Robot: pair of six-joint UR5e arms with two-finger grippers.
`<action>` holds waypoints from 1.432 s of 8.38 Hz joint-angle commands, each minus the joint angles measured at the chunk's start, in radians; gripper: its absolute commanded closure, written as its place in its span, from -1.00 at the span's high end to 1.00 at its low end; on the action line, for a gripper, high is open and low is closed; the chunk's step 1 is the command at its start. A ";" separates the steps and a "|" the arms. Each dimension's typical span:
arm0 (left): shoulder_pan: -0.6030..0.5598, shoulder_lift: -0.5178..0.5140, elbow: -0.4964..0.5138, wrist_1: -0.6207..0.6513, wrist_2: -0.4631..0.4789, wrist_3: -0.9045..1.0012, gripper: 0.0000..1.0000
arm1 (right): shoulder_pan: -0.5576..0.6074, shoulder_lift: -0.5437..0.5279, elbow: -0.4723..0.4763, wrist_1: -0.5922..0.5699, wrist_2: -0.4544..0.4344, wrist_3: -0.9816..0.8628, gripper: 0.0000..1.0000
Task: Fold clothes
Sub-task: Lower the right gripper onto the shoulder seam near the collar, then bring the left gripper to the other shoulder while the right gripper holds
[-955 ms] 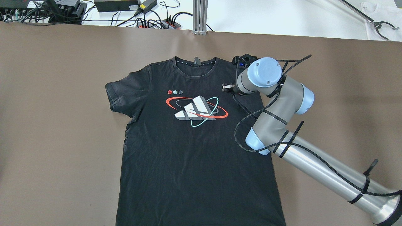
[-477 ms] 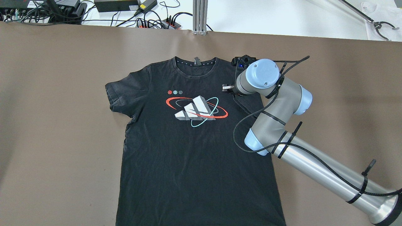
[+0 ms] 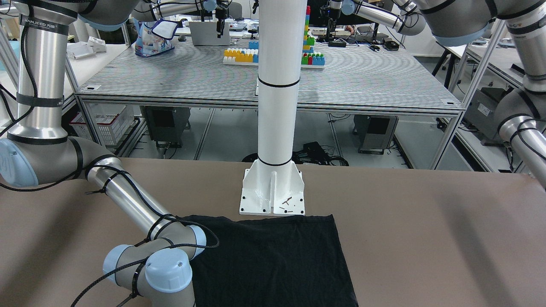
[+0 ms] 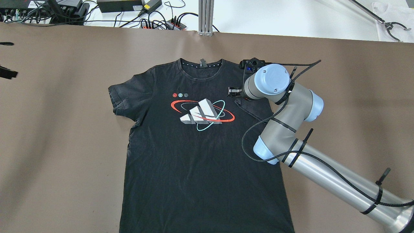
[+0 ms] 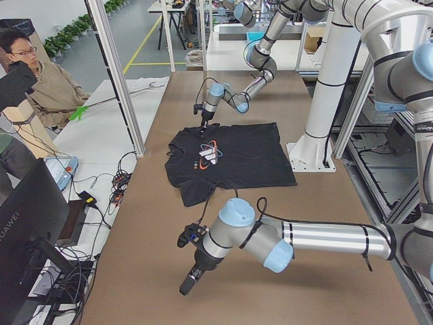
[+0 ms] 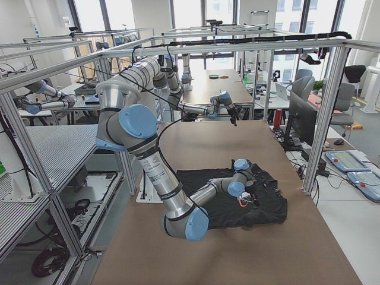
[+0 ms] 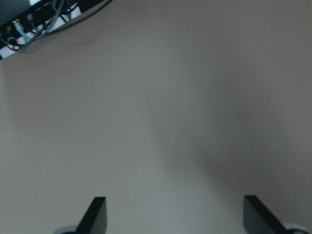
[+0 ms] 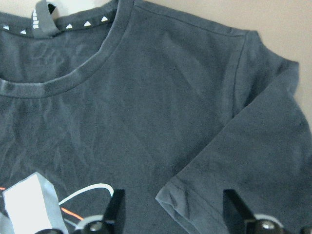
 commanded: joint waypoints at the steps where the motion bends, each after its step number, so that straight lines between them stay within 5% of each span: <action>1: 0.199 -0.202 0.160 -0.002 -0.003 -0.228 0.92 | -0.002 -0.044 0.083 -0.002 0.004 0.035 0.89; 4: 0.282 -0.422 0.418 -0.031 -0.066 -0.339 0.50 | -0.007 -0.055 0.083 0.000 0.004 0.043 0.89; 6: 0.282 -0.481 0.551 -0.106 -0.155 -0.344 0.26 | -0.007 -0.055 0.085 0.000 0.006 0.043 0.89; 9: 0.293 -0.508 0.571 -0.108 -0.175 -0.384 -0.06 | -0.007 -0.053 0.088 0.000 0.006 0.043 0.89; 12: 0.295 -0.498 0.571 -0.136 -0.177 -0.385 -0.59 | -0.007 -0.055 0.088 0.008 0.004 0.043 0.89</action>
